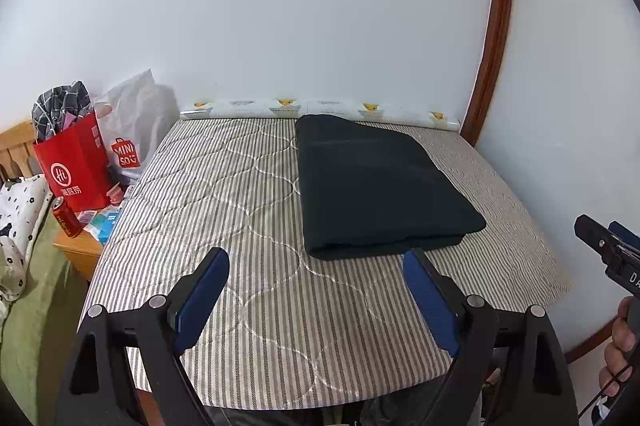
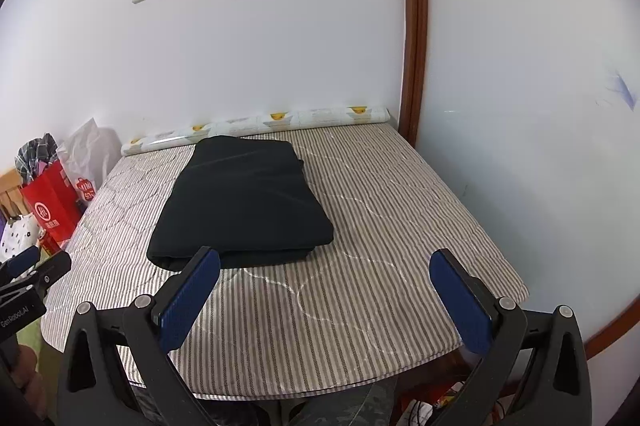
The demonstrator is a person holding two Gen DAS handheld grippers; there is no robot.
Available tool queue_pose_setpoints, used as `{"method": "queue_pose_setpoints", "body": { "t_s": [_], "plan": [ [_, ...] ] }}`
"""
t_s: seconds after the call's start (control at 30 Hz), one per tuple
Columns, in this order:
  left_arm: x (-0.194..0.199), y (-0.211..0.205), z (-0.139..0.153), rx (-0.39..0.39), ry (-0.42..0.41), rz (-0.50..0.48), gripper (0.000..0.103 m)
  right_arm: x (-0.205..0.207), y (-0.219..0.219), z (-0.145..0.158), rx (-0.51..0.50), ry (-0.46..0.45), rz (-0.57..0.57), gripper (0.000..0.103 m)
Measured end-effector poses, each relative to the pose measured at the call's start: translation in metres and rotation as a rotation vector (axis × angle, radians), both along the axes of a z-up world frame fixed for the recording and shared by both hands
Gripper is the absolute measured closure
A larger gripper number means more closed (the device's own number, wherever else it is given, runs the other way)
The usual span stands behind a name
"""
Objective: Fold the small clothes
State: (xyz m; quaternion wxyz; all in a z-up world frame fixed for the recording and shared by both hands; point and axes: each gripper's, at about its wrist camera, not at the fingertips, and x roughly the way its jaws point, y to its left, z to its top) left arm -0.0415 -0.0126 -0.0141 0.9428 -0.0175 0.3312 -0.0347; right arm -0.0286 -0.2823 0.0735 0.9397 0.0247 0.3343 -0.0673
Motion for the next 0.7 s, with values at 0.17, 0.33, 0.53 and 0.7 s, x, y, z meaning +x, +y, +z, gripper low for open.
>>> {"method": "queue_pose_setpoints", "body": {
  "t_s": [0.17,0.33,0.53,0.7],
  "plan": [
    [-0.003,-0.001,0.001,0.009,-0.011,0.001,0.015,-0.004,0.002,0.002,-0.006,-0.006,-0.006,0.0],
    [-0.003,0.0,0.002,0.007,-0.013,0.004,0.015,-0.005,0.002,0.003,-0.013,-0.008,-0.006,0.0],
    [-0.002,0.007,0.001,0.0,-0.008,0.012,0.015,-0.003,0.009,-0.001,-0.023,0.003,0.003,0.0],
    [-0.003,0.013,0.001,-0.002,-0.011,0.021,0.015,-0.002,0.013,-0.003,-0.026,0.007,0.005,0.0]
  ]
}}
